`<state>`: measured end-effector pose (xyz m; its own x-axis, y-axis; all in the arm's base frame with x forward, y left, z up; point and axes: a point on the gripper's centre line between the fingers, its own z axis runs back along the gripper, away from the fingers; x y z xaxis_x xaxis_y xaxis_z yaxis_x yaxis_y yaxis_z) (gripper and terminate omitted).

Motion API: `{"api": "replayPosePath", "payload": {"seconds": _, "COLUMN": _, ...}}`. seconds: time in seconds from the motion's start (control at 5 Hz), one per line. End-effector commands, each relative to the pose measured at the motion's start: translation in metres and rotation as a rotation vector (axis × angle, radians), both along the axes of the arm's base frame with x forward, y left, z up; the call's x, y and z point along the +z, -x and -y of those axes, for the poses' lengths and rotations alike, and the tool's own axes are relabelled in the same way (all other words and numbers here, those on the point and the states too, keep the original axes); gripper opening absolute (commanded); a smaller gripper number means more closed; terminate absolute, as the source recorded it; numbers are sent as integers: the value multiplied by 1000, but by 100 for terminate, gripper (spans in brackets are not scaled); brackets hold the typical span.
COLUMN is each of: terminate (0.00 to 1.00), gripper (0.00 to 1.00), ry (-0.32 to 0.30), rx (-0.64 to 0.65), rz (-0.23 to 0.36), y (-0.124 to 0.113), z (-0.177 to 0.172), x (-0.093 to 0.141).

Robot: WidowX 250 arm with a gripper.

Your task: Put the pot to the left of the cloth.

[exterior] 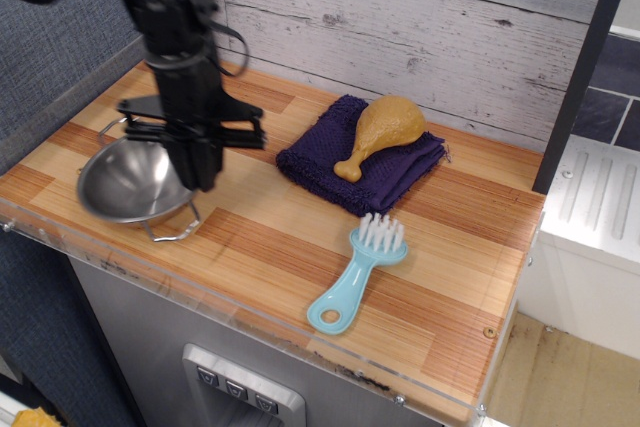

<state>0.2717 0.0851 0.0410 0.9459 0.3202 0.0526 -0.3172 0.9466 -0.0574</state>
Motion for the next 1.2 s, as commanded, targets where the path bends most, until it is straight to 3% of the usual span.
{"api": "replayPosePath", "payload": {"seconds": 0.0, "terminate": 0, "gripper": 0, "ry": 9, "rx": -13, "rz": 79, "y": 14, "z": -14, "x": 29}}
{"api": "replayPosePath", "payload": {"seconds": 0.4, "terminate": 0, "gripper": 0, "ry": 1, "rx": 22, "rz": 96, "y": -3, "z": -40, "x": 36}}
{"api": "replayPosePath", "payload": {"seconds": 0.8, "terminate": 0, "gripper": 0, "ry": 11, "rx": 38, "rz": 99, "y": -57, "z": -53, "x": 30}}
{"api": "replayPosePath", "payload": {"seconds": 1.0, "terminate": 0, "gripper": 0, "ry": 31, "rx": 7, "rz": 93, "y": -78, "z": -38, "x": 22}}
